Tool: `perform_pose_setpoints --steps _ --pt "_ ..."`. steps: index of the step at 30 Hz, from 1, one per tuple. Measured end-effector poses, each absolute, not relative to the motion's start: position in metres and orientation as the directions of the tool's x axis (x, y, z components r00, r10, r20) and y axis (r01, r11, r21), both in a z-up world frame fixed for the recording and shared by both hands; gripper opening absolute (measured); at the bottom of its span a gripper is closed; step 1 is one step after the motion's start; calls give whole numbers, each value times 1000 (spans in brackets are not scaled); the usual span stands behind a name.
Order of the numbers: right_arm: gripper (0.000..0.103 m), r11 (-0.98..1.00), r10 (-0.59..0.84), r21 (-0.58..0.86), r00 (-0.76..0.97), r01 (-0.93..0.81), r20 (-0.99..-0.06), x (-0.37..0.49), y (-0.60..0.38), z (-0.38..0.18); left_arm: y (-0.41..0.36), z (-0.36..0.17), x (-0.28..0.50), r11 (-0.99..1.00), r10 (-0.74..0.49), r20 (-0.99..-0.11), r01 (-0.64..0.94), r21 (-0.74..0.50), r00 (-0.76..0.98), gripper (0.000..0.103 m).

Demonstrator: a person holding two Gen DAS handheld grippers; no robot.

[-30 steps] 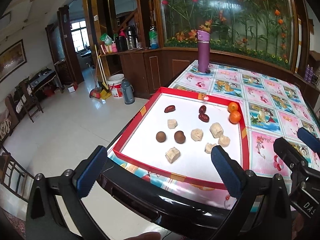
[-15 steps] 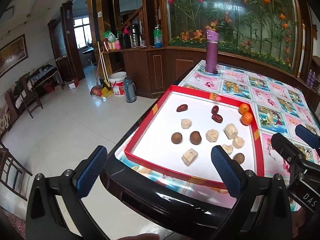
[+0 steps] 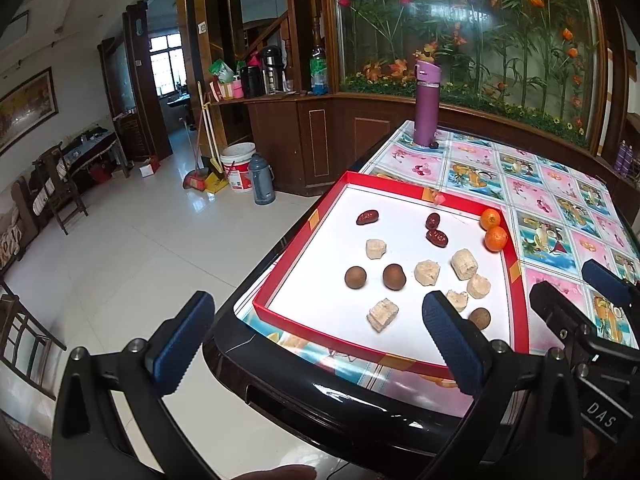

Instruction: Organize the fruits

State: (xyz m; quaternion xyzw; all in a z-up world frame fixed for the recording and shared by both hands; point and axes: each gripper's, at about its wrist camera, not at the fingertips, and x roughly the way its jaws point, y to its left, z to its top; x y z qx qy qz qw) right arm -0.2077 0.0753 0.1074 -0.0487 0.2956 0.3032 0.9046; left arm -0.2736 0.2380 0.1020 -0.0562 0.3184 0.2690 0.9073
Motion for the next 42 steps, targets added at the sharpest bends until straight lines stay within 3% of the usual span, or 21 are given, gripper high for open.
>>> perform_pose_setpoints --steps 42 --pt "82 810 536 100 661 -578 -525 -219 61 117 210 120 -281 862 442 -593 -502 71 673 103"
